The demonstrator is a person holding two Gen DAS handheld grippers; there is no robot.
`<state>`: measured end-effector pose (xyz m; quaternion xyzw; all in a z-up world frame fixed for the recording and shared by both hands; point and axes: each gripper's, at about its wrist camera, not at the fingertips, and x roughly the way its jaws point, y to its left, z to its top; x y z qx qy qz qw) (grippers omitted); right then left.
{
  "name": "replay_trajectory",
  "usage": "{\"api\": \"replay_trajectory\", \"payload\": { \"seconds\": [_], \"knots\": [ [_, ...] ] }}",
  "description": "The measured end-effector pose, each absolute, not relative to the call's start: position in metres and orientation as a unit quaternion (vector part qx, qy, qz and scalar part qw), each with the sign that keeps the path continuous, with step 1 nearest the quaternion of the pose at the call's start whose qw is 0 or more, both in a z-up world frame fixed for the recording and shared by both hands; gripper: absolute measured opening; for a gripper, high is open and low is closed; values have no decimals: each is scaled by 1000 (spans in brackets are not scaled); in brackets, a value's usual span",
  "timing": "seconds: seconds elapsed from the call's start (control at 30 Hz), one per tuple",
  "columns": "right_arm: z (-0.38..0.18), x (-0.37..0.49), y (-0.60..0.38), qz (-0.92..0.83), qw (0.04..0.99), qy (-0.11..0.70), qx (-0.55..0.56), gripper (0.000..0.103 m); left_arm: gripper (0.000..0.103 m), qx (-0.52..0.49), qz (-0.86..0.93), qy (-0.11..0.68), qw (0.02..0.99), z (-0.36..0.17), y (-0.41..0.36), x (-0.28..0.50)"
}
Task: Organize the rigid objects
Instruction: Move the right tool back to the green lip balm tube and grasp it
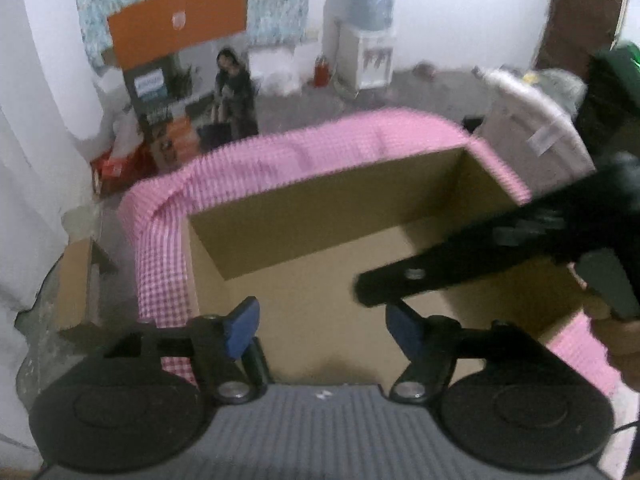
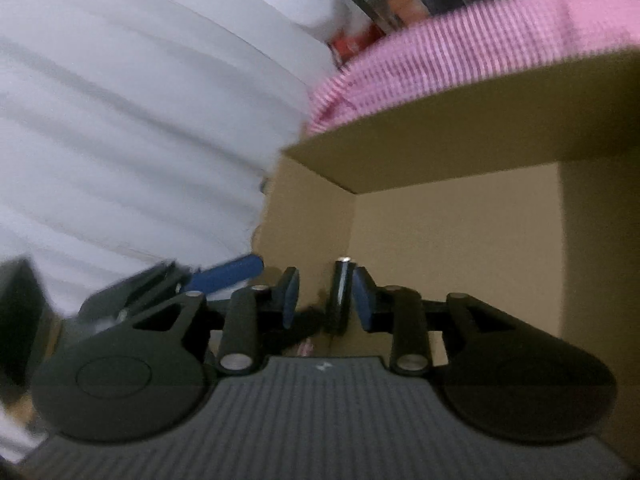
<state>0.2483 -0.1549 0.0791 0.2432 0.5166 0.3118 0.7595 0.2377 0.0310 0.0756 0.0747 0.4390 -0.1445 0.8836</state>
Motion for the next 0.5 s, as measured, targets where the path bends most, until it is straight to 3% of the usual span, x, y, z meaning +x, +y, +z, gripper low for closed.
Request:
{"api": "replay_trajectory", "payload": {
  "seconds": [0.1, 0.27, 0.5],
  "knots": [
    [116, 203, -191, 334, 786, 465, 234, 41, 79, 61, -168, 412, 894, 96, 26, 208],
    [158, 117, -263, 336, 834, 389, 203, 43, 80, 53, -211, 387, 896, 105, 2, 158],
    [129, 52, -338, 276, 869, 379, 158, 44, 80, 45, -260, 379, 887, 73, -53, 112]
  ]
}}
